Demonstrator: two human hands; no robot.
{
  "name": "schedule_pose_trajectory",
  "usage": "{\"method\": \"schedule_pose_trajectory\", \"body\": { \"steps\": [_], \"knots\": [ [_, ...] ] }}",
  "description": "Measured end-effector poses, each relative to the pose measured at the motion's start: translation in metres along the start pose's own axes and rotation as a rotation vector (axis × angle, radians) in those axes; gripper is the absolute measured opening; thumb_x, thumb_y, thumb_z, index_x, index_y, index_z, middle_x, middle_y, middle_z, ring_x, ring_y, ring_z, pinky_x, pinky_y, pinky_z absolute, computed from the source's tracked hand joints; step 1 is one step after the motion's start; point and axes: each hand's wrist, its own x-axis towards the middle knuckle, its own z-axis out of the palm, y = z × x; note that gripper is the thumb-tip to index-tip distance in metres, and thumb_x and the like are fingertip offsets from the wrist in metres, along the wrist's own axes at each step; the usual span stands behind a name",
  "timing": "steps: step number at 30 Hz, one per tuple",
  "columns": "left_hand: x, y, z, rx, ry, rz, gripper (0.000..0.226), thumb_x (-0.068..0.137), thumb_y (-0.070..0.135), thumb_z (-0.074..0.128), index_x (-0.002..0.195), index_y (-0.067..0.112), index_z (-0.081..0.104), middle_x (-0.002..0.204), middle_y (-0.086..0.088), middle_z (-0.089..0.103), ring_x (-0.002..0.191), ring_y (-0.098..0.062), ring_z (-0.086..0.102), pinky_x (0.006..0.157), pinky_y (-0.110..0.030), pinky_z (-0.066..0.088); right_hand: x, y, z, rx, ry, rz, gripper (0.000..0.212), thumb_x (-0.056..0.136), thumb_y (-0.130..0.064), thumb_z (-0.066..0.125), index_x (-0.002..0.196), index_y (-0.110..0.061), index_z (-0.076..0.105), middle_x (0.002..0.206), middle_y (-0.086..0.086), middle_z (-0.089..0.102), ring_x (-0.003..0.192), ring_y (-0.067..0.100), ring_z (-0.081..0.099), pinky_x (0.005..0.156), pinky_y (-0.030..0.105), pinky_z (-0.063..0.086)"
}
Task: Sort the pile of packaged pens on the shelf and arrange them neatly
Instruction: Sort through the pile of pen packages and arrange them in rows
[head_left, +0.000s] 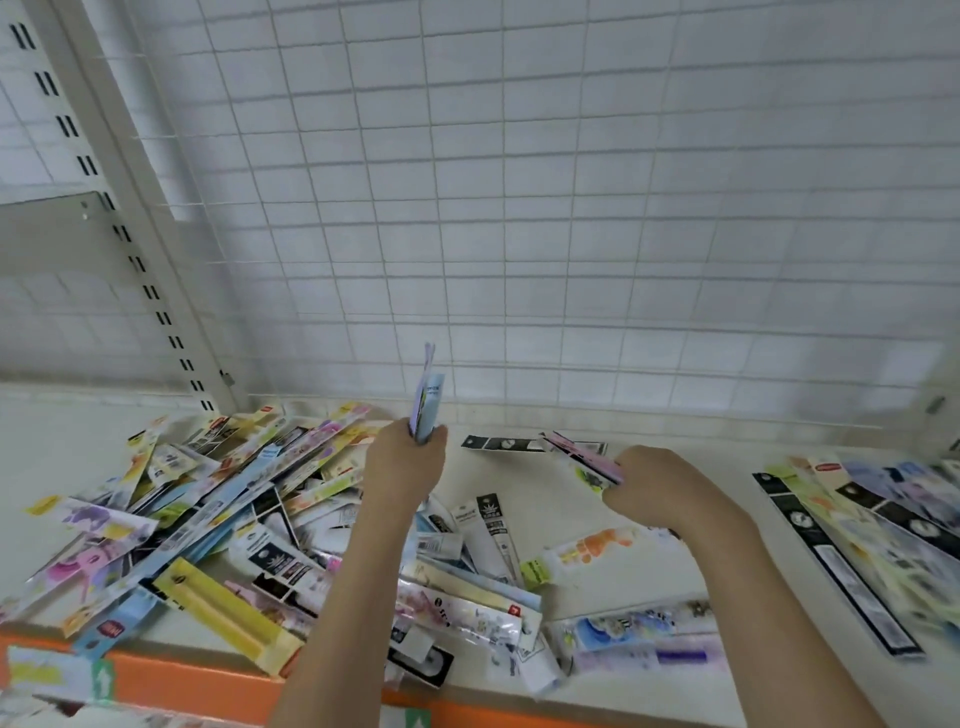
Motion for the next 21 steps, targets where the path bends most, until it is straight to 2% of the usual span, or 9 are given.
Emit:
{"method": "schedule_pose_trajectory", "body": {
  "steps": [7, 9, 11, 13, 15, 17, 19, 21],
  "knots": [
    [0.006, 0.012, 0.031, 0.095, -0.123, 0.009, 0.031, 0.086, 0.022, 0.056, 0.063, 0.008, 0.041, 0.058, -0.005, 0.041, 0.049, -0.018, 0.035, 0.048, -0.025, 0.029, -0.021, 0.017, -0.006, 0.169, -0.053, -0.041, 0.022, 0.083, -0.016, 0.052, 0.065, -0.015, 0.04, 0.059, 0.001, 0.04, 0.051, 0.018, 0.039, 0.048, 0.027, 0.028],
    [0.006, 0.017, 0.038, 0.034, -0.183, -0.033, 0.029, 0.086, 0.024, 0.055, 0.063, 0.008, 0.046, 0.059, -0.005, 0.052, 0.041, -0.014, 0.04, 0.045, -0.02, 0.032, -0.024, 0.021, -0.006, 0.178, -0.024, -0.052, 0.024, 0.084, -0.016, 0.052, 0.063, -0.016, 0.039, 0.06, 0.001, 0.041, 0.053, 0.018, 0.041, 0.05, 0.027, 0.029],
    [0.003, 0.024, 0.045, -0.011, -0.272, -0.103, 0.026, 0.087, 0.027, 0.054, 0.068, 0.011, 0.051, 0.062, -0.005, 0.063, 0.029, -0.007, 0.038, 0.036, -0.014, 0.031, -0.026, 0.021, -0.007, 0.186, -0.01, -0.061, 0.022, 0.084, -0.016, 0.052, 0.065, -0.017, 0.041, 0.062, 0.0, 0.044, 0.055, 0.018, 0.043, 0.051, 0.028, 0.031],
    [0.004, 0.027, 0.052, 0.039, -0.328, -0.134, 0.029, 0.089, 0.035, 0.053, 0.074, 0.011, 0.052, 0.066, -0.006, 0.068, 0.025, -0.004, 0.039, 0.035, -0.013, 0.033, -0.028, 0.021, -0.007, 0.198, -0.007, -0.069, 0.021, 0.084, -0.017, 0.052, 0.066, -0.018, 0.042, 0.063, 0.0, 0.046, 0.056, 0.018, 0.044, 0.051, 0.027, 0.031],
    [0.007, 0.029, 0.06, 0.152, -0.321, -0.121, 0.039, 0.087, 0.045, 0.054, 0.078, 0.007, 0.053, 0.068, -0.007, 0.067, 0.039, -0.009, 0.049, 0.041, -0.019, 0.038, -0.03, 0.022, -0.006, 0.2, -0.011, -0.075, 0.023, 0.084, -0.017, 0.053, 0.065, -0.019, 0.041, 0.063, 0.0, 0.045, 0.056, 0.017, 0.044, 0.051, 0.027, 0.031],
    [0.008, 0.028, 0.066, 0.285, -0.29, -0.088, 0.046, 0.085, 0.048, 0.058, 0.075, 0.004, 0.052, 0.062, -0.004, 0.057, 0.051, -0.015, 0.049, 0.043, -0.022, 0.036, -0.031, 0.023, -0.004, 0.19, -0.011, -0.07, 0.024, 0.084, -0.018, 0.053, 0.064, -0.019, 0.039, 0.063, -0.001, 0.044, 0.055, 0.016, 0.042, 0.051, 0.027, 0.03],
    [0.006, 0.026, 0.069, 0.344, -0.275, -0.069, 0.045, 0.083, 0.045, 0.062, 0.066, 0.007, 0.046, 0.057, 0.0, 0.048, 0.05, -0.012, 0.045, 0.041, -0.022, 0.031, -0.031, 0.025, -0.003, 0.168, 0.005, -0.05, 0.026, 0.084, -0.018, 0.052, 0.063, -0.019, 0.036, 0.063, -0.001, 0.042, 0.054, 0.016, 0.04, 0.051, 0.028, 0.028],
    [0.006, 0.024, 0.072, 0.381, -0.271, -0.058, 0.04, 0.082, 0.042, 0.064, 0.073, 0.007, 0.048, 0.059, 0.001, 0.045, 0.051, -0.01, 0.042, 0.041, -0.021, 0.029, -0.03, 0.028, -0.002, 0.159, 0.03, -0.025, 0.027, 0.085, -0.019, 0.051, 0.064, -0.019, 0.034, 0.064, 0.0, 0.042, 0.055, 0.016, 0.039, 0.051, 0.029, 0.027]
  ]
}}
